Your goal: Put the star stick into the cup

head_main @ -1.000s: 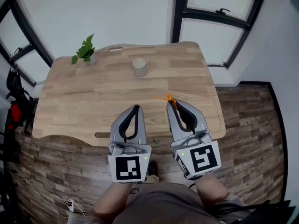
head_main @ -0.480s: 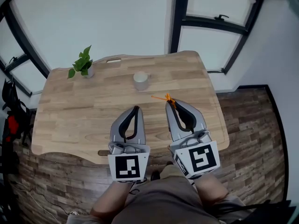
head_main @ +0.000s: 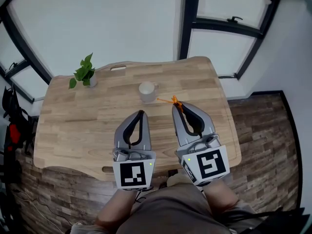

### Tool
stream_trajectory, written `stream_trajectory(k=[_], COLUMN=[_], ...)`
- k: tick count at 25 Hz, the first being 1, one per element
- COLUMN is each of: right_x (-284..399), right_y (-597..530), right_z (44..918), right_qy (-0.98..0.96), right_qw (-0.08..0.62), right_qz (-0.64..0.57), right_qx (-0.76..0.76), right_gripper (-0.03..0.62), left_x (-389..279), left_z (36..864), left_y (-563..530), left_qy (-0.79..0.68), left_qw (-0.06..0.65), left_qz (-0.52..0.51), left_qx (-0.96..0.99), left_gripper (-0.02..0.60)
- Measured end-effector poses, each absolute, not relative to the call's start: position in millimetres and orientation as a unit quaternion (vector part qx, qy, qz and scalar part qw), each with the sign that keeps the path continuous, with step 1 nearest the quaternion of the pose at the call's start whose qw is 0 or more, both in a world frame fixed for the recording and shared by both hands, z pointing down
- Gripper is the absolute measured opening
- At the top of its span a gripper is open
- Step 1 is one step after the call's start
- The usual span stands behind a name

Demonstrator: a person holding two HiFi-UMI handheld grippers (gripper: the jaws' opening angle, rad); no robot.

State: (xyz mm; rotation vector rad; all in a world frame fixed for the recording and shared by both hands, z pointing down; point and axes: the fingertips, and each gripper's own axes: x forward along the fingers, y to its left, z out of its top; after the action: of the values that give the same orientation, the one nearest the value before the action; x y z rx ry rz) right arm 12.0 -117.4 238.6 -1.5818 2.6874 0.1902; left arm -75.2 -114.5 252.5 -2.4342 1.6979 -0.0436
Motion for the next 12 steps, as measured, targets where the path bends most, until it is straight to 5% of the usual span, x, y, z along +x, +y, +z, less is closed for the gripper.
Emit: stream_trajectory(k=[12], right_x=[20], right_y=[-187], right_z=[225], right_qy=[0.886], right_qw=[0.021], right_qz=[0.058], right_qx=[-0.46], right_gripper=[0.046], left_x=[-62], left_z=[235], left_y=[-175], left_qy=[0.606], left_qw=[0.097], left_qz=[-0.02], left_qx=[-0.789], left_gripper=[0.0])
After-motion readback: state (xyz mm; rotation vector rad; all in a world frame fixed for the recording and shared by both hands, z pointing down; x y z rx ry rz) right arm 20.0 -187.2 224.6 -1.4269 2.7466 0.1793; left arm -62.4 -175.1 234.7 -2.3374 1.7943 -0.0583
